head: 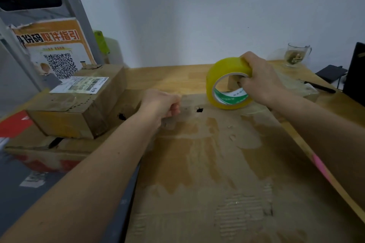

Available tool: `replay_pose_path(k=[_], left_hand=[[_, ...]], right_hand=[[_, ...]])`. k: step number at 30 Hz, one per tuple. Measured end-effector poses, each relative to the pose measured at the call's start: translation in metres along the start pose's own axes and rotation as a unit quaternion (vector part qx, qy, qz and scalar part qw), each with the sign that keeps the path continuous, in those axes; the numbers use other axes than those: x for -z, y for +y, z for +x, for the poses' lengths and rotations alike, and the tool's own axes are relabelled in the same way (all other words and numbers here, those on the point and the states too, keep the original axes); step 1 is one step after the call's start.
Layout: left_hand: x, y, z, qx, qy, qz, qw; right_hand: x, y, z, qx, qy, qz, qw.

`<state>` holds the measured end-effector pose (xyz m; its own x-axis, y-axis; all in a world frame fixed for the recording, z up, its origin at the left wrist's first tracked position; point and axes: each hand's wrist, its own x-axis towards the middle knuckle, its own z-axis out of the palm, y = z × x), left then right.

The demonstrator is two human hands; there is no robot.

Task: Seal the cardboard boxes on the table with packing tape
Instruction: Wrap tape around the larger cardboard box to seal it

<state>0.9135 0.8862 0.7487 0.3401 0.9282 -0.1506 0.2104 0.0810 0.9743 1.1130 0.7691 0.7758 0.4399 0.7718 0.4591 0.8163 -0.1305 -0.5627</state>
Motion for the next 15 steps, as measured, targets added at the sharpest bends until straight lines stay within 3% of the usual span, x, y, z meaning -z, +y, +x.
replay_pose_path(k=[7, 12, 15], left_hand=[[-0.014, -0.004, 0.010, -0.034, 0.038, 0.164, 0.985], [-0.015, 0.002, 0.012, -0.018, 0.032, 0.202, 0.979], [-0.017, -0.003, 0.008, -0.080, 0.046, 0.325, 0.941]], right_hand=[[-0.004, -0.008, -0.002, 0.034, -0.041, -0.116, 0.992], [-0.003, -0.024, 0.000, 0.065, -0.062, -0.193, 0.977], [-0.005, -0.032, 0.000, 0.090, -0.063, -0.233, 0.966]])
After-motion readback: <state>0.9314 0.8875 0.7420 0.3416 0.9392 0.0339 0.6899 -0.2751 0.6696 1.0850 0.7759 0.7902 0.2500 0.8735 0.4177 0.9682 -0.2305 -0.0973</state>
